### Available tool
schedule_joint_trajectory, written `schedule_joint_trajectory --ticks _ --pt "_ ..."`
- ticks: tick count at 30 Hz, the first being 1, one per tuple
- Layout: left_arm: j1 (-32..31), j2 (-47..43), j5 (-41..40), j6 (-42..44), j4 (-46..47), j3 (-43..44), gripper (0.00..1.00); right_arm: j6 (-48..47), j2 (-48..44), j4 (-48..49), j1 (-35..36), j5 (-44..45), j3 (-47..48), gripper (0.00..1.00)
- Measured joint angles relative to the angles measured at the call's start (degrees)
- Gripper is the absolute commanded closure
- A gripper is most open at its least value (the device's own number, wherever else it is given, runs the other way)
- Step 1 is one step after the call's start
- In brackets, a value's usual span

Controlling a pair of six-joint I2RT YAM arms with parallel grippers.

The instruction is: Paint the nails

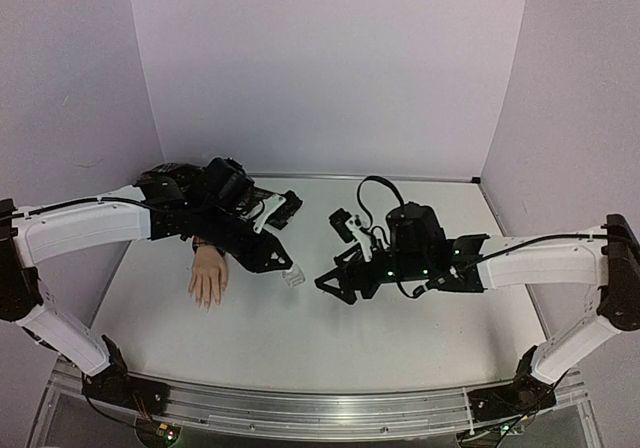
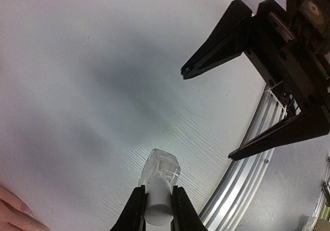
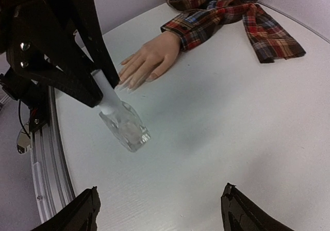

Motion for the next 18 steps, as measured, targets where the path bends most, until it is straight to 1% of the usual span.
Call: schedule_joint_trajectory --ticks 5,8,11,15,18 --pt "0.0 -0.3 2.4 3.0 -1.8 0.0 1.0 -2.3 5.0 2.1 1.3 -3.9 5.7 0.33" --pt "0.0 -1.1 3.4 4.1 -2.0 0.0 1.0 -3.3 6.0 3.1 1.4 -6.1 7.5 0.36" --pt "0.0 -2.7 4.0 4.6 -2.0 -0.1 1.0 -3.6 7.2 3.6 1.4 -8.0 8.6 0.41" --pt "0.0 -4.4 4.4 5.0 -1.9 -0.1 1.0 -3.7 8.7 3.9 1.5 -9.6 8.8 0.43" --pt "0.0 -5.0 4.7 5.1 -1.9 -0.1 1.0 -3.8 9.2 3.9 1.7 -10.1 8.8 0.49"
